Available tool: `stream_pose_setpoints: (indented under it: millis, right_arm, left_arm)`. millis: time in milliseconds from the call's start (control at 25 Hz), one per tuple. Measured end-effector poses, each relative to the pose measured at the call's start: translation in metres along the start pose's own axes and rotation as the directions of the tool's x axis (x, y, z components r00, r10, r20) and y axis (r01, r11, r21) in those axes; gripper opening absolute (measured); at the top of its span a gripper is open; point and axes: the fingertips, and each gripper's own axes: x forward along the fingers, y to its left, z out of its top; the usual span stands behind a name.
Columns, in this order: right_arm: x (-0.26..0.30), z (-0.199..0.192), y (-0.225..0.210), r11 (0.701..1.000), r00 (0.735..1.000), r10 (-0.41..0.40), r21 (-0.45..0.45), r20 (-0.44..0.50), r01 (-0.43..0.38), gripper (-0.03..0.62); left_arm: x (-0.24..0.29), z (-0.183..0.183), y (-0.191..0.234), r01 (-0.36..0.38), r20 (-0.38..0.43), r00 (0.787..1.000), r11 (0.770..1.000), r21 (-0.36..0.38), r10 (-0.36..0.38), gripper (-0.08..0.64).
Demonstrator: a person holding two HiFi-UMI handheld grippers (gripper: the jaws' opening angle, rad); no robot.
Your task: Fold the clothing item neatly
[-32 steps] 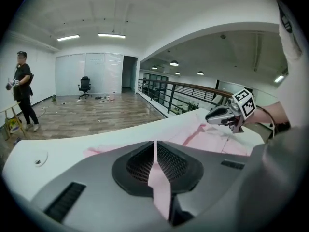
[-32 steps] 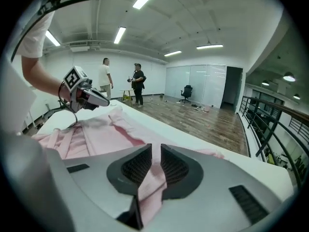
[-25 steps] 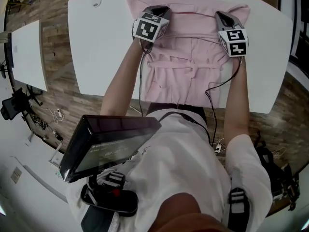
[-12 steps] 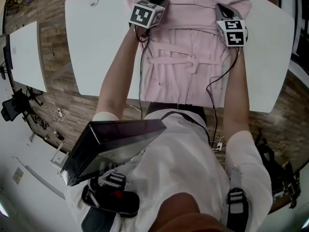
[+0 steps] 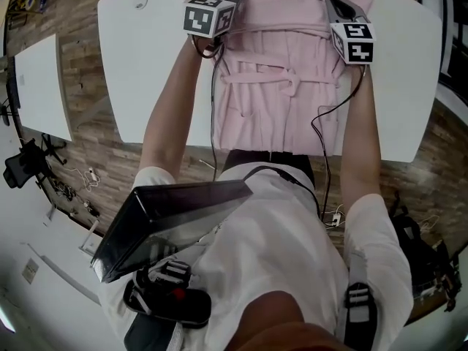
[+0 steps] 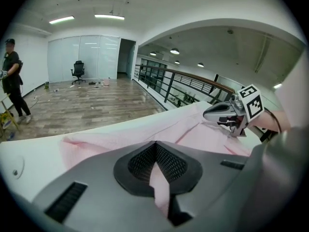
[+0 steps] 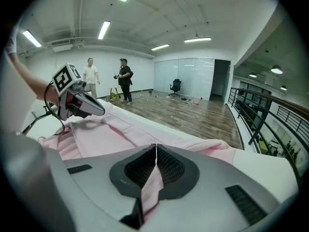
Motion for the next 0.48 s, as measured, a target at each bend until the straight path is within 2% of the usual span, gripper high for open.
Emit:
stream_pose_setpoints:
  millis: [200, 480]
  right_arm:
    - [-0.040, 0.005, 0.029, 1.000, 0.998, 0.012, 0.025, 0.059, -0.014, 0.003]
    - [-0.103, -0.003, 0.083, 0.999, 0.993, 0.044, 0.026, 0.110, -0.047, 0.003]
  left_arm:
    - [-0.042, -0.009, -0.023, 0.012, 0.064, 0.998, 1.000, 0.011, -0.012, 0.002]
    - [-0.089, -0.022, -0.088, 0.039, 0.131, 0.990, 0.998, 0.055, -0.046, 0.002]
